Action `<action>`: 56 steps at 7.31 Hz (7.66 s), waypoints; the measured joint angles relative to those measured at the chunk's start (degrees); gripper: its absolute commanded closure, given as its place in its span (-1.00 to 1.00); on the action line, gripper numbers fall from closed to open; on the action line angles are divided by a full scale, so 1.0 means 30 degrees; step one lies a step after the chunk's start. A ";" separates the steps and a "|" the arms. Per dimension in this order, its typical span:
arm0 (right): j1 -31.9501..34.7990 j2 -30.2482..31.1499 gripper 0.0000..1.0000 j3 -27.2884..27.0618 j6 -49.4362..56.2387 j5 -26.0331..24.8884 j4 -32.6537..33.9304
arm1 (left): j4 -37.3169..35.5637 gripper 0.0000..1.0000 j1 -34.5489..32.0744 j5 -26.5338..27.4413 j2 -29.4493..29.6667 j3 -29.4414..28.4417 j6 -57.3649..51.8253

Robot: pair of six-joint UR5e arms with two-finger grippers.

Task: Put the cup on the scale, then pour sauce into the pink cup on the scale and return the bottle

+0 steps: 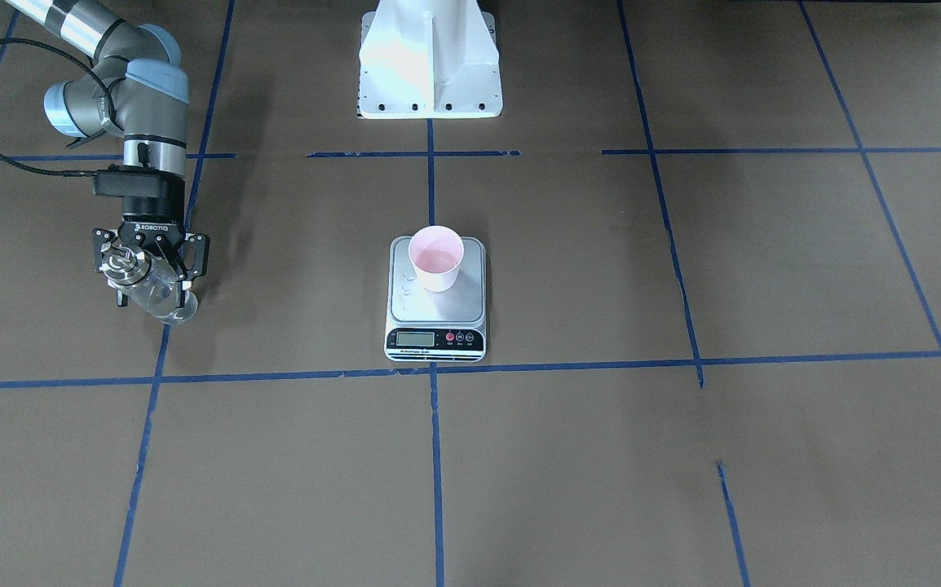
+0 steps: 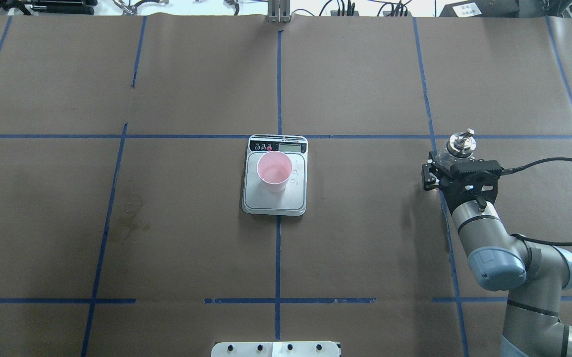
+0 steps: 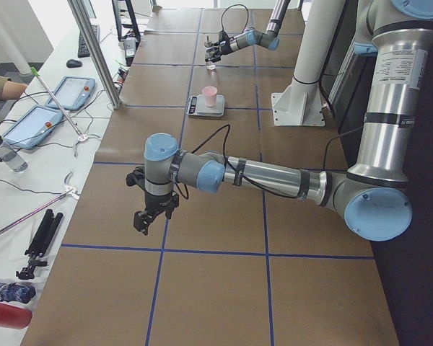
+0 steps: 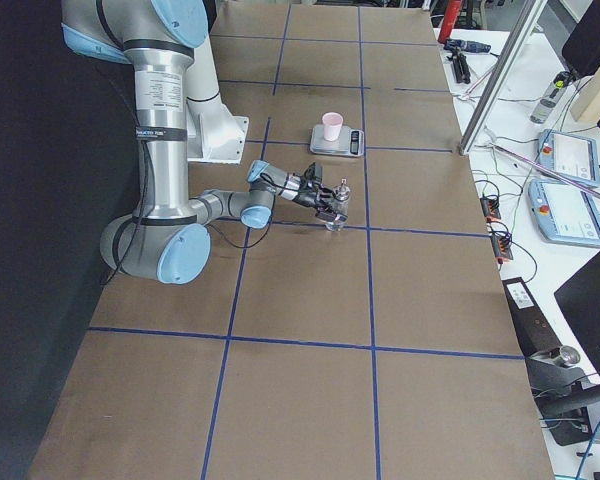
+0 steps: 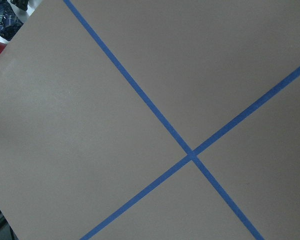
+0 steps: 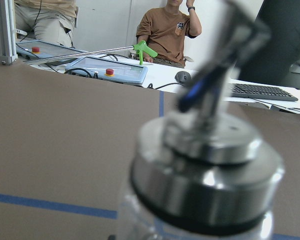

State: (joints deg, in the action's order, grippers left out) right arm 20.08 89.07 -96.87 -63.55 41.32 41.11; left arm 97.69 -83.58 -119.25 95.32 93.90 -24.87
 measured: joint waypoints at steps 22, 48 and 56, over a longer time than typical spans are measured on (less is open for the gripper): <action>-0.2137 -0.5761 1.00 -0.3105 1.4253 -0.6337 1.0003 | -0.0131 -1.00 -0.0087 -0.0402 0.0278 -0.0804 -0.0094; -0.1917 -0.9776 1.00 0.1104 2.4466 -1.0492 1.4346 | -0.1439 -1.00 -0.0438 -0.0709 0.0151 0.0311 -0.0075; -0.2160 -0.9526 1.00 0.1091 2.3692 -1.0521 1.3658 | -0.1448 -1.00 -0.0463 -0.0710 0.0131 0.0526 -0.0062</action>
State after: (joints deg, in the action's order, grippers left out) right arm 13.60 60.49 -93.60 7.52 9.76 82.08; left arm 93.34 -84.97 -121.38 95.72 95.48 -25.06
